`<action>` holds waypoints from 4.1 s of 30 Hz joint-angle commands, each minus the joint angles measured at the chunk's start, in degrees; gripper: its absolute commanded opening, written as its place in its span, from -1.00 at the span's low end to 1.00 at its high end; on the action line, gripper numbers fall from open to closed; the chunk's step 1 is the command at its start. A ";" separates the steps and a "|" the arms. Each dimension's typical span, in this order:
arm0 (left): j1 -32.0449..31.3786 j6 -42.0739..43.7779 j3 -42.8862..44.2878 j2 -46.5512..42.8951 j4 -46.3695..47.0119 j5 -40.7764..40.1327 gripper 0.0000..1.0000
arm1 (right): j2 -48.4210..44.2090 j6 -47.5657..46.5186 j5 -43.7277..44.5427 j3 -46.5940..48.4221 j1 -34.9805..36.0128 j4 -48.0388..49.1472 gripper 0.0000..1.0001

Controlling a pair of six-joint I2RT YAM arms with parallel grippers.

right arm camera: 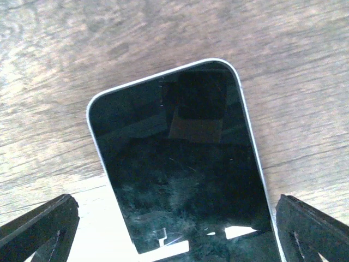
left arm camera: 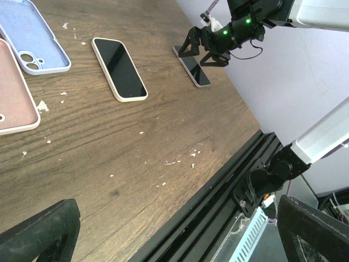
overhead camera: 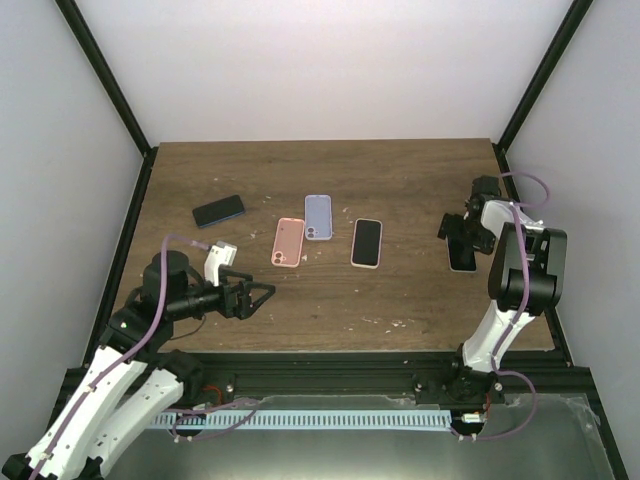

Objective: Put the phone into the phone case

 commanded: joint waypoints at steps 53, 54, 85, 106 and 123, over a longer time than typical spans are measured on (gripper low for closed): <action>3.90 -5.23 18.95 67.19 23.55 -26.60 0.22 | -4.63 4.43 0.41 -6.72 7.30 -0.61 0.34; 3.86 -4.51 20.78 69.33 22.10 -26.95 0.17 | -4.65 4.44 0.24 -6.62 7.44 -0.83 0.34; 0.96 -8.43 18.08 70.62 13.46 -28.50 -1.00 | -12.71 5.33 -6.02 -10.04 12.90 0.67 0.25; -13.53 -27.79 1.10 58.40 24.88 -19.07 -0.64 | -29.52 14.83 -15.12 -18.63 29.51 5.01 0.17; -4.75 -28.53 -8.49 32.32 25.07 -14.83 0.56 | -22.14 27.86 -11.64 -14.63 47.88 12.28 0.12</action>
